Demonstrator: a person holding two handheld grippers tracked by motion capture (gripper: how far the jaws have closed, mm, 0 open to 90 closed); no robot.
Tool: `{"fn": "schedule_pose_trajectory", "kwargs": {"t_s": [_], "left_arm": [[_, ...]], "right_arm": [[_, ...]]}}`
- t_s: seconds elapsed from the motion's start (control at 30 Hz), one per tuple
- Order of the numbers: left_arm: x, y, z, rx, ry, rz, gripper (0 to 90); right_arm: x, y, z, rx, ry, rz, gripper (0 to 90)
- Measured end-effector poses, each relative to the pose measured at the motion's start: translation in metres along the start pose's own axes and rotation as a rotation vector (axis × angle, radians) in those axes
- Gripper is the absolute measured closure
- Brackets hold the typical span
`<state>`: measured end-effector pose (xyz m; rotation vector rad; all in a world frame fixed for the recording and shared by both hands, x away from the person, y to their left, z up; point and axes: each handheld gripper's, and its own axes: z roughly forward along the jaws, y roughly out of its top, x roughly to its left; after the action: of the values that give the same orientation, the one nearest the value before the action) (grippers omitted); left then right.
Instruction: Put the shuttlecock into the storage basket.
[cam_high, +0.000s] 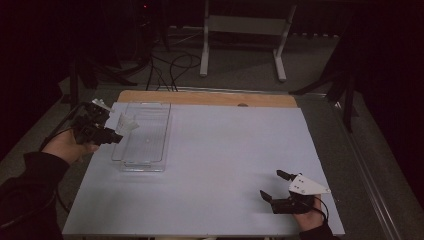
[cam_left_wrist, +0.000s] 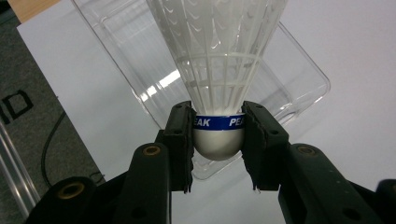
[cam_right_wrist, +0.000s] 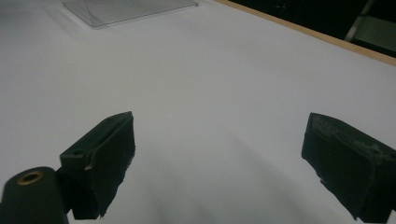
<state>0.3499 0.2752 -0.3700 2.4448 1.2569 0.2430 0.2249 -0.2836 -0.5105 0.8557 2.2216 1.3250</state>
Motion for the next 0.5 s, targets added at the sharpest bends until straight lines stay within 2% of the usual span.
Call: {"fn": "schedule_pose_trajectory", "kwargs": {"t_s": [0.2, 0.5], "left_arm": [[0.005, -0.002, 0.007, -0.017, -0.003, -0.018, 65.9], [0.010, -0.007, 0.021, -0.032, -0.029, 0.005, 65.9]], "right_arm": [[0.000, 0.000, 0.000, 0.000, 0.000, -0.003, 9.5], [0.000, 0.000, 0.000, 0.006, 0.002, -0.003, 9.5]]}}
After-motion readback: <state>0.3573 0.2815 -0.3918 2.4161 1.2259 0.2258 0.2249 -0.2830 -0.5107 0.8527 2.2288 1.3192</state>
